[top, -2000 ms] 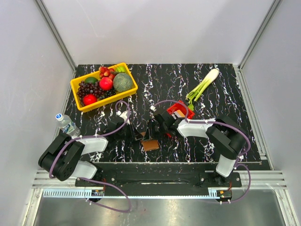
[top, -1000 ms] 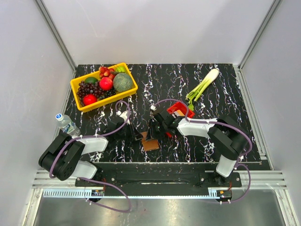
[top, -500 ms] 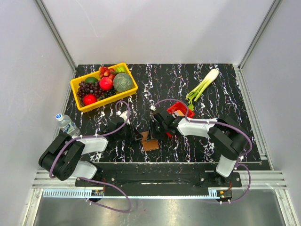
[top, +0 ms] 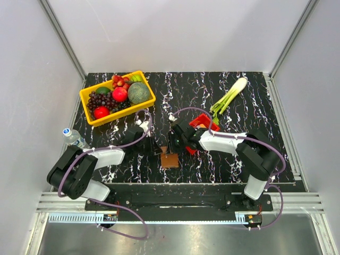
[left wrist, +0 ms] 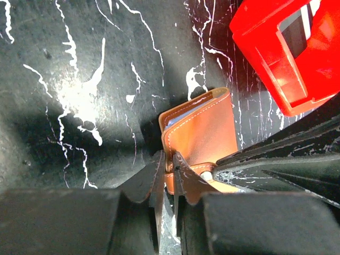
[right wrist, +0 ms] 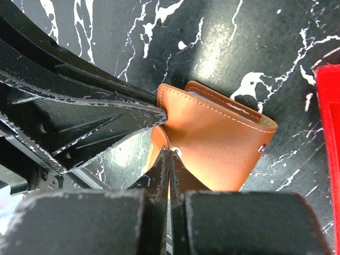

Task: Put the credit cards into the card holder
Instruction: Close the card holder at the center of the board.

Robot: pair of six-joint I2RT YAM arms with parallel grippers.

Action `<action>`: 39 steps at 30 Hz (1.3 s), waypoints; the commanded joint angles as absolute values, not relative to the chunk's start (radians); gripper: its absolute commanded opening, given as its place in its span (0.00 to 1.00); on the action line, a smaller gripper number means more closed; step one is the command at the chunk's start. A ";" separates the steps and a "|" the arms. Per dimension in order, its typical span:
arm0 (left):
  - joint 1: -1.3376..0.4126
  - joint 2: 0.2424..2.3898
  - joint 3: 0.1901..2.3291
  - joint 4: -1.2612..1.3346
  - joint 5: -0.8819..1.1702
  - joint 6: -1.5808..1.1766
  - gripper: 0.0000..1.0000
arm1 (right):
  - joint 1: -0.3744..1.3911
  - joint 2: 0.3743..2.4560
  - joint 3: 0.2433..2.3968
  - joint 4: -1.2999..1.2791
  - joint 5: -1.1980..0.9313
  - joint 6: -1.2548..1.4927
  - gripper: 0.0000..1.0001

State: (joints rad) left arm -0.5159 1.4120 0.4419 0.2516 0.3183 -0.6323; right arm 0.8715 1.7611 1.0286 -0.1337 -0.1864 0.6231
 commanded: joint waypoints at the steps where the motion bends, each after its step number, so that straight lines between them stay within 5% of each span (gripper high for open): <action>1: -0.509 1.454 0.515 0.200 0.324 -0.554 0.13 | 0.873 1.758 1.058 -0.149 -0.127 0.626 0.00; 39: -0.505 1.476 0.520 0.176 0.304 -0.541 0.11 | 0.867 1.726 0.980 -0.100 -0.141 0.657 0.00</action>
